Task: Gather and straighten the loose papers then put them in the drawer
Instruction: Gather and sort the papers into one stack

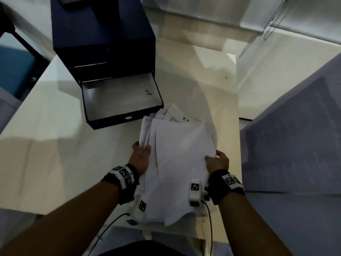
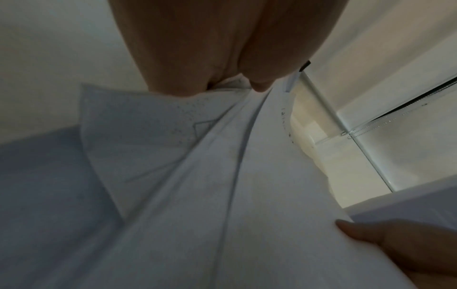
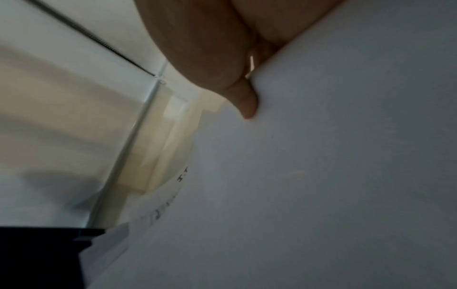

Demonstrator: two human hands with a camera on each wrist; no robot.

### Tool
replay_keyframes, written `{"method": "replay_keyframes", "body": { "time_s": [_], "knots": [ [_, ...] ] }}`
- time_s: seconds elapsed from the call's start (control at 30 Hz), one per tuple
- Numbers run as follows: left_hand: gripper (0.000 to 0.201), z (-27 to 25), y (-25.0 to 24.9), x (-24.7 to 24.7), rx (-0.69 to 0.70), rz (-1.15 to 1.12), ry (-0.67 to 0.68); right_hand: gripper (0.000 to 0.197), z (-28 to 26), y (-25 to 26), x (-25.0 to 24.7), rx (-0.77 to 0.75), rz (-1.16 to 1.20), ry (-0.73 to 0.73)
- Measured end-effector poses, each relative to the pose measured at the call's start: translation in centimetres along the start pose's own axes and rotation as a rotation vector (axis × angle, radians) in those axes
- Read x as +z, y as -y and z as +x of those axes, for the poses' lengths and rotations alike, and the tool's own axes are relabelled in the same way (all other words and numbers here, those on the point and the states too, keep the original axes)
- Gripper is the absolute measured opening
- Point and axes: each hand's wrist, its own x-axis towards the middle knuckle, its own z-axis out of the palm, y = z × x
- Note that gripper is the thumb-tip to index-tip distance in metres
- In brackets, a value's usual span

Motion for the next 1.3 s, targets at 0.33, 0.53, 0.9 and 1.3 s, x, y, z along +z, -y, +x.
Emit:
{"method": "replay_keyframes", "body": {
  "time_s": [0.33,0.53,0.9,1.3],
  "knots": [
    [0.065,1.9,0.1,-0.4,-0.009,0.139,0.035,0.027,-0.8,-1.4,-1.0,-0.061,-0.191,-0.094],
    [0.084,1.7,0.7,0.7,-0.054,0.282,0.077,0.026,-0.6,-2.5,1.0,0.046,-0.138,0.001],
    [0.085,3.3,-2.1,0.3,0.021,0.264,0.1,0.069,3.4,3.5,2.9,-0.263,-0.291,0.162],
    [0.046,2.8,-1.9,1.7,0.119,0.169,-0.03,0.092,3.1,-1.7,2.1,-0.354,-0.109,0.157]
  ]
}}
